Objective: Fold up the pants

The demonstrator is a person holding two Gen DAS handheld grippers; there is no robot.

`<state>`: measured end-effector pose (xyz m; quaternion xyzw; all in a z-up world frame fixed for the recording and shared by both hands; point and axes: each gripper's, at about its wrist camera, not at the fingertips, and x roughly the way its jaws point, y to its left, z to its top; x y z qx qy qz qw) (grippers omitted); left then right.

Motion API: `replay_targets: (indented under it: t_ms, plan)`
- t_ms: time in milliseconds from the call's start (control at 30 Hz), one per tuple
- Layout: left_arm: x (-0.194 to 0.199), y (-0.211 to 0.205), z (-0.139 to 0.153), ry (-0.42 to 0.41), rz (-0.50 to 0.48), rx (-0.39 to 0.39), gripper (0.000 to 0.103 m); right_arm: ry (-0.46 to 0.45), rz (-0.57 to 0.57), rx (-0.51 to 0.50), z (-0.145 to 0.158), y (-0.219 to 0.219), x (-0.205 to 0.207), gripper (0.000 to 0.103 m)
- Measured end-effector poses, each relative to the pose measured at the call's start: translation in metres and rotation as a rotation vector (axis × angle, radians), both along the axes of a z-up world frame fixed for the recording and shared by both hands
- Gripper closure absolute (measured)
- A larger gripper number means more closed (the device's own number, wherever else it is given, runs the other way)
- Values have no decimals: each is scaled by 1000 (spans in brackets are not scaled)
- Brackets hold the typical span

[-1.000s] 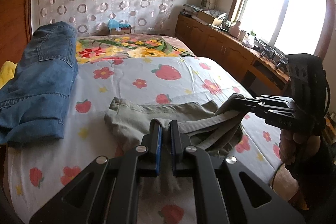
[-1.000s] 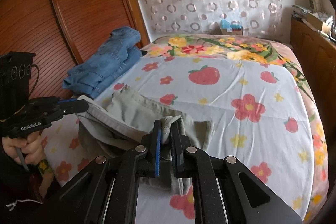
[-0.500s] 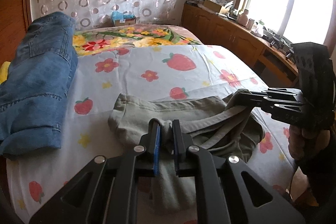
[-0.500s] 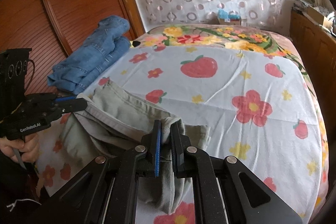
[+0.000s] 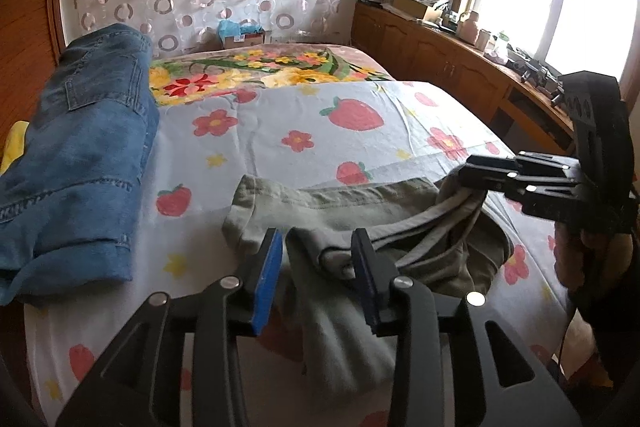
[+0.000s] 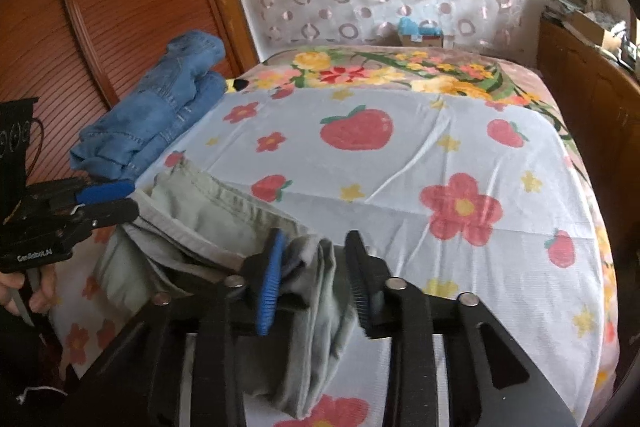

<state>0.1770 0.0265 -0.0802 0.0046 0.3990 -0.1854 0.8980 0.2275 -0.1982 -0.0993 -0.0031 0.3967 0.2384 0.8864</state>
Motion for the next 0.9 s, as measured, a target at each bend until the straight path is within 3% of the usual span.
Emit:
replay_targets:
  t_ms: [400,633,900]
  plan:
    - [-10,3,-10,29,-26,-7,69,9,50,-55,1,-6,-22,60]
    - [13,-6,-19,54,-23,51,69,47,96,-96,-10,2,-15,59]
    - [25,2,-25,69,21,49,69,36,145,-116,-11,16,6,60]
